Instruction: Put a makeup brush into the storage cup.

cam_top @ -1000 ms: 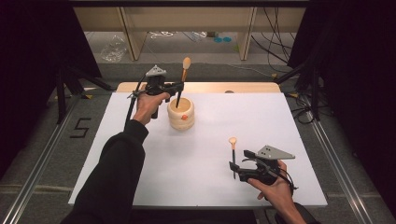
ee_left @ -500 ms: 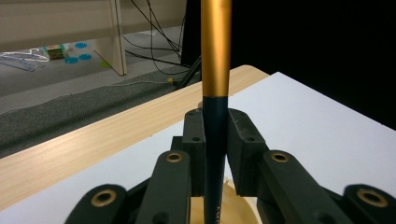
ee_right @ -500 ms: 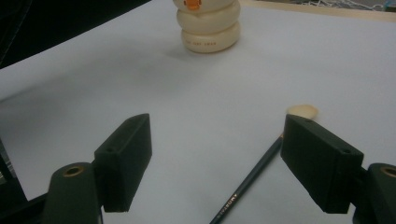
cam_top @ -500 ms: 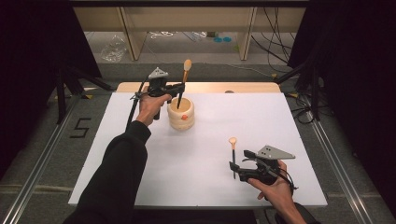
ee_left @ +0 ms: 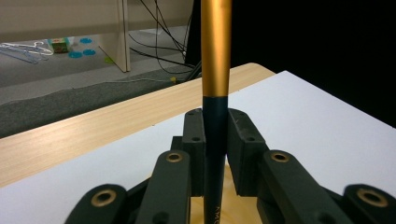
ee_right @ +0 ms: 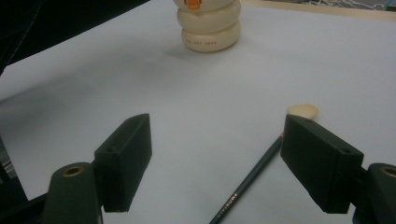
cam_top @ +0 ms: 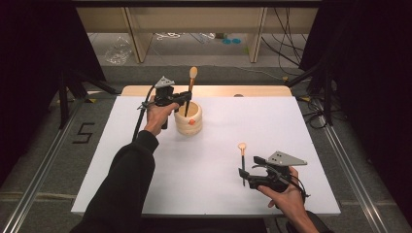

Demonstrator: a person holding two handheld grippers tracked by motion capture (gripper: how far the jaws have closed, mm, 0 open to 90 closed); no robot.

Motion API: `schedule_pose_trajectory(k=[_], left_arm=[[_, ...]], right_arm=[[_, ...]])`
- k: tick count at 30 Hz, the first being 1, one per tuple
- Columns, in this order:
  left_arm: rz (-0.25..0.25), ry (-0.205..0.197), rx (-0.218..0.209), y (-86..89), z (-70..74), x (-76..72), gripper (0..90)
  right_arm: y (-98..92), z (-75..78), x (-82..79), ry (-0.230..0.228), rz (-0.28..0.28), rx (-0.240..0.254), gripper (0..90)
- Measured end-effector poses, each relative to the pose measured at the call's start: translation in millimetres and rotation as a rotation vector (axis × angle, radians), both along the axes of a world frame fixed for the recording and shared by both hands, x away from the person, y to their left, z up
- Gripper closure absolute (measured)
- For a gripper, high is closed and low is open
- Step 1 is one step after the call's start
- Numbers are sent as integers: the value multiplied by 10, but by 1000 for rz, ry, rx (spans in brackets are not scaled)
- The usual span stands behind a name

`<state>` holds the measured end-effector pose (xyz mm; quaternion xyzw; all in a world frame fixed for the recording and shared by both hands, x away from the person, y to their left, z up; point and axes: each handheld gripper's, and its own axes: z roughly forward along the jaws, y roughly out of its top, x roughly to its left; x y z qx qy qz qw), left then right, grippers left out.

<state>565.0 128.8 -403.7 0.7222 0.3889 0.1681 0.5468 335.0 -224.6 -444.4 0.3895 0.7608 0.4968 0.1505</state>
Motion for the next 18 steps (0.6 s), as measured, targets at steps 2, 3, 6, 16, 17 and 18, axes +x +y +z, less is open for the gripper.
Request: schedule_pose_trajectory(k=[2,3,6,16,17,18], left_arm=[[-3,-1,4,-3,-17,-3,783],[-2,0,7,-2,-27,-3,783],[-2,5,5,0,-56,-2,783],[-11,30,10,-16,-151,-15,781],[-22,28,18,-14,-166,-11,780],[-18,34,31,-18,-177,-13,777]], right_arm=[[-1,1,0,-2,2,1,256],[-1,0,0,-2,2,1,256],[0,0,0,0,3,0,256],[-5,-1,7,-24,-1,-9,257],[-2,1,3,-12,1,-4,257],[0,1,1,-3,4,0,257]])
